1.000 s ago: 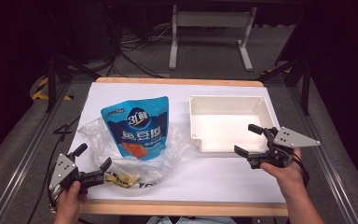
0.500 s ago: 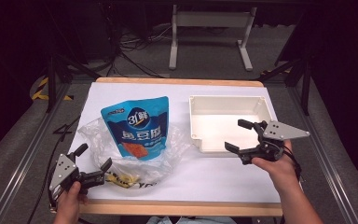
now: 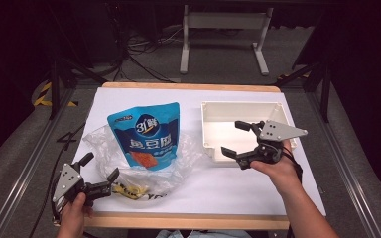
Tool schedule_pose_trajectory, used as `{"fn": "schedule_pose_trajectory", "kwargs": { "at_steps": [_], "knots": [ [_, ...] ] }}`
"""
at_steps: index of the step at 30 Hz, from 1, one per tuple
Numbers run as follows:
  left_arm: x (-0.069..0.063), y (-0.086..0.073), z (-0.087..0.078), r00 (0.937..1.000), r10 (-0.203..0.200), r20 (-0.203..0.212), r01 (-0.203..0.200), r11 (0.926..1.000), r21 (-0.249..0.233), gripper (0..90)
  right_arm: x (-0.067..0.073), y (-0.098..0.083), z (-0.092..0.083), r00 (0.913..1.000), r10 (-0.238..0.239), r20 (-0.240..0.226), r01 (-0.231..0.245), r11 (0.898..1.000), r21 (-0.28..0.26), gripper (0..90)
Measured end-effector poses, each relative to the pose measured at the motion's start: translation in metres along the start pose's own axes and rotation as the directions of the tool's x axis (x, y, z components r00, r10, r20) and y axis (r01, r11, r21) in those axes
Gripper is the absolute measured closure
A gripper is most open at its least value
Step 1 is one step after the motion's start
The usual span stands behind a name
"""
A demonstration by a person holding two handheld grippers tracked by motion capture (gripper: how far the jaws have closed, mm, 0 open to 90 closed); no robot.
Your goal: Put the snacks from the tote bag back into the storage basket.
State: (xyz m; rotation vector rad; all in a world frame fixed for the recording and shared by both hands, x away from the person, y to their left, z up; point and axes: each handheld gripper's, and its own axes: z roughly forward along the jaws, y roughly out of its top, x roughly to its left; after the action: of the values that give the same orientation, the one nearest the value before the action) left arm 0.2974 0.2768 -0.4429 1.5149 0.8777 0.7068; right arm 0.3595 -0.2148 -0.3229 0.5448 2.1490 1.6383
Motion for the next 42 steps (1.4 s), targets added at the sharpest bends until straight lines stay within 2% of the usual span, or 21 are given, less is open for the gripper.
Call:
{"fn": "schedule_pose_trajectory", "kwargs": {
  "at_steps": [7,10,20,24,27,34,42],
  "knots": [
    [0.000,0.000,0.000,1.0000,0.001,-0.001,-0.001,1.0000,0.000,0.2,0.003,0.006,0.018,0.9991,-0.005,-0.042,0.005,1.000,0.010,8.8],
    [0.001,0.000,0.000,1.0000,0.000,0.001,0.000,1.0000,-0.001,0.2,0.002,0.006,0.027,0.9981,0.008,-0.061,-0.008,1.000,0.006,8.4],
    [0.001,0.000,0.000,1.0000,0.000,0.001,0.000,1.0000,0.000,0.2,0.004,0.009,0.054,0.9959,-0.001,-0.090,-0.001,1.000,-0.029,8.2],
    [0.001,0.000,0.000,1.0000,-0.001,0.004,0.001,1.0000,0.001,0.2,0.006,0.011,0.067,0.9914,0.008,-0.131,-0.005,1.000,0.021,11.7],
    [0.001,0.000,0.000,1.0000,-0.003,0.004,0.003,1.0000,0.001,0.2,0.006,0.012,0.075,0.9895,0.012,-0.144,-0.010,1.000,0.016,11.0],
    [0.002,0.000,-0.001,1.0000,-0.004,0.004,0.004,1.0000,0.003,0.2,0.008,0.012,0.093,0.9898,0.009,-0.142,-0.008,1.000,0.007,5.3],
    [0.002,0.000,-0.001,1.0000,-0.004,0.003,0.004,1.0000,0.003,0.2,0.012,0.009,0.117,0.9865,0.008,-0.163,-0.007,1.000,0.012,6.0]
  ]
}}
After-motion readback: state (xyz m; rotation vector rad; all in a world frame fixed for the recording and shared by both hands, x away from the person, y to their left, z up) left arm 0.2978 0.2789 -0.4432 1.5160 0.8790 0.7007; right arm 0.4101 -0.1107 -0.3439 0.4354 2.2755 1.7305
